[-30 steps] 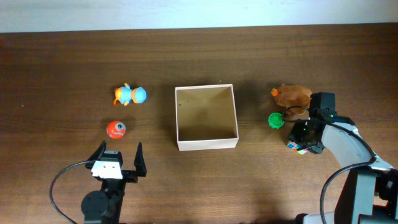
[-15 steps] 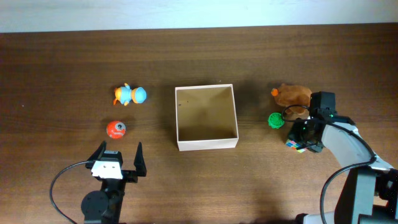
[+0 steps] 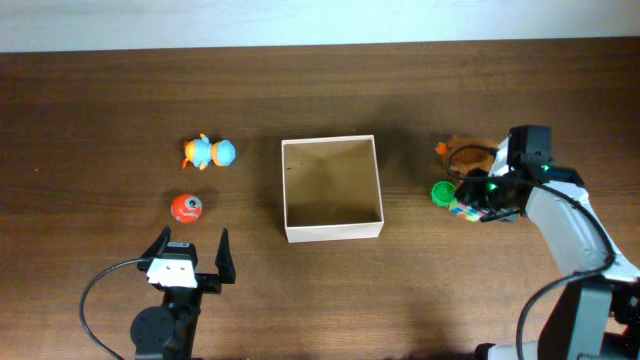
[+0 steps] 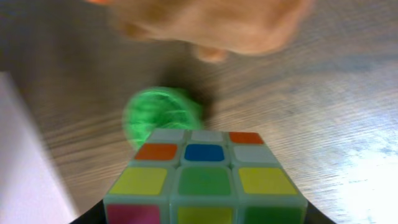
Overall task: Pack container
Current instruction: 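Lift the cube and carry it with the right gripper over the box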
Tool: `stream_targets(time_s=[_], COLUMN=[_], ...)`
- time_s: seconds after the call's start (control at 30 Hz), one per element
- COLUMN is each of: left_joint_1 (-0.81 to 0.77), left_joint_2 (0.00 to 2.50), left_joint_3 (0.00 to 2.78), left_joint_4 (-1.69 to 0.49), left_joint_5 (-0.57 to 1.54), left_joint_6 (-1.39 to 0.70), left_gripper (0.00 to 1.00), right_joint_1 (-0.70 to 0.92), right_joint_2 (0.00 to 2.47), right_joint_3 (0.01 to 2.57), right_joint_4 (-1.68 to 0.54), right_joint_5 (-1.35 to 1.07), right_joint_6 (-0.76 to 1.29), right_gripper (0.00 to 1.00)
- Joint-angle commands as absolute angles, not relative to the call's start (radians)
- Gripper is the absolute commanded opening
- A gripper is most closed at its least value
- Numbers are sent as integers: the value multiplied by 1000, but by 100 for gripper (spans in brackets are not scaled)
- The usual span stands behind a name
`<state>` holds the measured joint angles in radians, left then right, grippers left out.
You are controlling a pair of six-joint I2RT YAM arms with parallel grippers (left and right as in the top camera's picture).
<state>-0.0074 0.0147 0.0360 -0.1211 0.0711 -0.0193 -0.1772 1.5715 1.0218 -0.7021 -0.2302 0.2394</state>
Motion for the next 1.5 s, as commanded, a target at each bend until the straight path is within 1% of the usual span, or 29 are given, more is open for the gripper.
stream_targets(time_s=[0.0, 0.17, 0.3, 0.47, 0.6, 0.77, 0.9, 1.0, 1.23, 1.27, 1.3, 1.47], left_joint_1=[-10, -10, -10, -10, -10, -10, -10, -10, -10, -10, -10, -10], left_joint_2=[6, 6, 6, 6, 6, 6, 6, 6, 6, 6, 6, 6], left_joint_3=[30, 30, 30, 30, 30, 30, 30, 30, 30, 30, 30, 30], left_joint_4=[-121, -121, -121, -121, -121, -121, -121, -121, -121, -121, -121, -121], left_joint_5=[64, 64, 64, 64, 64, 64, 64, 64, 64, 64, 64, 64], left_joint_6=[-4, -4, -4, -4, -4, -4, -4, -4, -4, -4, -4, -4], left_gripper=[99, 99, 99, 99, 99, 99, 99, 99, 99, 99, 99, 99], right_joint_1=[-183, -177, -135, -10, 141, 333, 420, 447, 443, 443, 443, 443], right_joint_2=[1493, 1394, 1315, 1233, 1224, 1269, 1354, 1431, 1597, 1611, 1625, 1650], right_joint_3=[1093, 1159, 1193, 1200, 1200, 1200, 1200, 1200, 1209, 1211, 1212, 1212], right_joint_4=[-704, -703, -703, -683, -645, -599, -564, -519, -424, -416, -403, -377], right_joint_5=[-388, -483, -519, -524, -517, -310, -201, -163, -110, -101, -96, -46], right_joint_6=[169, 168, 164, 164, 164, 166, 175, 191, 191, 191, 181, 172], right_gripper=[46, 46, 46, 47, 47, 48, 47, 47, 48, 52, 52, 53])
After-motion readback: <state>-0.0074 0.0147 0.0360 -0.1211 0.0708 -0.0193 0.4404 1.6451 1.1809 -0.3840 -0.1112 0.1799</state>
